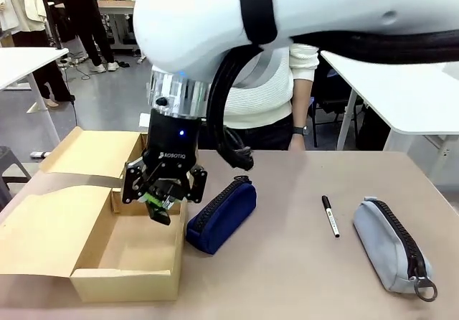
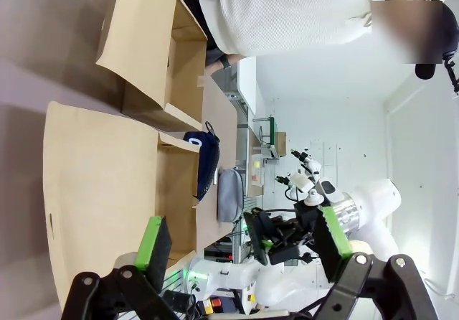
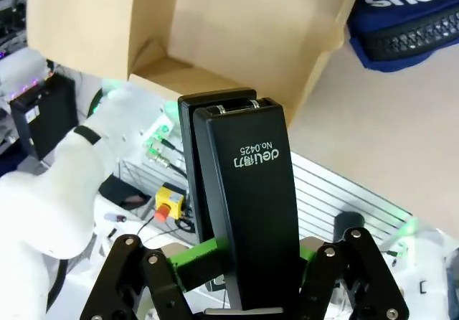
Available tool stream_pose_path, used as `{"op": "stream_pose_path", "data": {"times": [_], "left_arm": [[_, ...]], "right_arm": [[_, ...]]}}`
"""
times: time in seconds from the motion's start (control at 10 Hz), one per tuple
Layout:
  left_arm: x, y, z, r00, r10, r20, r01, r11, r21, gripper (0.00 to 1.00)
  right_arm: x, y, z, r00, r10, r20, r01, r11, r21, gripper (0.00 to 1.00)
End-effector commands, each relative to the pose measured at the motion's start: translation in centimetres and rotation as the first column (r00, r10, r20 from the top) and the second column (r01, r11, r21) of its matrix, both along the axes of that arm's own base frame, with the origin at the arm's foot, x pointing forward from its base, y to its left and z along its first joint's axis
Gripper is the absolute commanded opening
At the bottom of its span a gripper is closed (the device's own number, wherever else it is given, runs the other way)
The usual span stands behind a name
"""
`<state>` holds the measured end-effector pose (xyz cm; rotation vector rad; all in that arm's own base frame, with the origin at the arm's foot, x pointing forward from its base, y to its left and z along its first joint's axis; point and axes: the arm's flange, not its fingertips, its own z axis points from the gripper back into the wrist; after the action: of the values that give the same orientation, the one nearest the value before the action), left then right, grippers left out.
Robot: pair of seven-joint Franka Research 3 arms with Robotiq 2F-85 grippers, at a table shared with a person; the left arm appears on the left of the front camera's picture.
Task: Place items inside the box.
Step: Pick up a Pencil pouch or Stapler and place it inside the Mailer Box closest to the robot.
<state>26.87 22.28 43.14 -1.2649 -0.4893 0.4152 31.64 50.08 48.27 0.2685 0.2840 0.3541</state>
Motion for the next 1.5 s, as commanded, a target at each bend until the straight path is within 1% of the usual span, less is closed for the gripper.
{"op": "stream_pose_path", "data": {"times": [0.0, 0.1, 0.2, 0.3, 0.4, 0.5, 0.6, 0.9, 1.0, 1.1, 1.2, 1.4], "left_arm": [[-0.1, 0.0, 0.1, 1.0, -0.006, 0.022, 0.006, 1.0, -0.001, 1.0], [-0.1, 0.0, 0.1, 1.0, -0.006, 0.022, 0.006, 1.0, -0.001, 1.0], [-0.1, 0.0, 0.1, 1.0, -0.006, 0.022, 0.006, 1.0, -0.001, 1.0], [-0.1, 0.0, 0.1, 1.0, -0.006, 0.022, 0.006, 1.0, -0.001, 1.0], [-0.1, 0.0, 0.1, 1.0, -0.006, 0.022, 0.006, 1.0, -0.001, 1.0], [-0.1, 0.0, 0.1, 1.0, -0.006, 0.022, 0.006, 1.0, -0.001, 1.0], [-0.1, 0.0, 0.1, 1.0, -0.006, 0.022, 0.006, 1.0, -0.001, 1.0], [-0.1, 0.0, 0.1, 1.0, -0.006, 0.022, 0.006, 1.0, -0.001, 1.0], [-0.1, 0.0, 0.1, 1.0, -0.006, 0.022, 0.006, 1.0, -0.001, 1.0], [-0.1, 0.0, 0.1, 1.0, -0.006, 0.022, 0.006, 1.0, -0.001, 1.0], [-0.1, 0.0, 0.1, 1.0, -0.006, 0.022, 0.006, 1.0, -0.001, 1.0], [-0.1, 0.0, 0.1, 1.0, -0.006, 0.022, 0.006, 1.0, -0.001, 1.0]], "right_arm": [[0.6, 4.1, -2.5, 0.994, -0.111, 0.026, 0.111, 0.993, -0.026, 0.0], [1.2, 5.6, -3.4, 0.991, -0.13, 0.034, 0.131, 0.991, -0.032, 0.0], [1.3, 7.0, -4.4, 0.995, -0.097, 0.037, 0.1, 0.993, -0.065, 0.0], [1.2, 7.9, -5.3, 0.993, -0.098, 0.069, 0.105, 0.988, -0.116, 0.0], [1.0, 8.7, -6.0, 0.996, -0.069, 0.05, 0.075, 0.988, -0.133, 0.0], [1.1, 9.3, -6.6, 0.997, -0.064, 0.047, 0.071, 0.987, -0.147, 0.0], [1.3, 9.7, -7.2, 0.997, -0.063, 0.036, 0.068, 0.985, -0.158, 0.0], [1.5, 10.0, -8.2, 0.996, -0.082, 0.039, 0.087, 0.98, -0.179, 0.0], [1.7, 10.1, -8.4, 0.994, -0.095, 0.048, 0.102, 0.979, -0.178, 0.44], [1.9, 10.1, -8.5, 0.994, -0.099, 0.044, 0.105, 0.978, -0.181, 0.59], [1.9, 10.1, -8.5, 0.992, -0.114, 0.058, 0.123, 0.975, -0.187, 1.0], [1.9, 10.1, -8.5, 0.99, -0.124, 0.06, 0.133, 0.975, -0.178, 1.0]]}}
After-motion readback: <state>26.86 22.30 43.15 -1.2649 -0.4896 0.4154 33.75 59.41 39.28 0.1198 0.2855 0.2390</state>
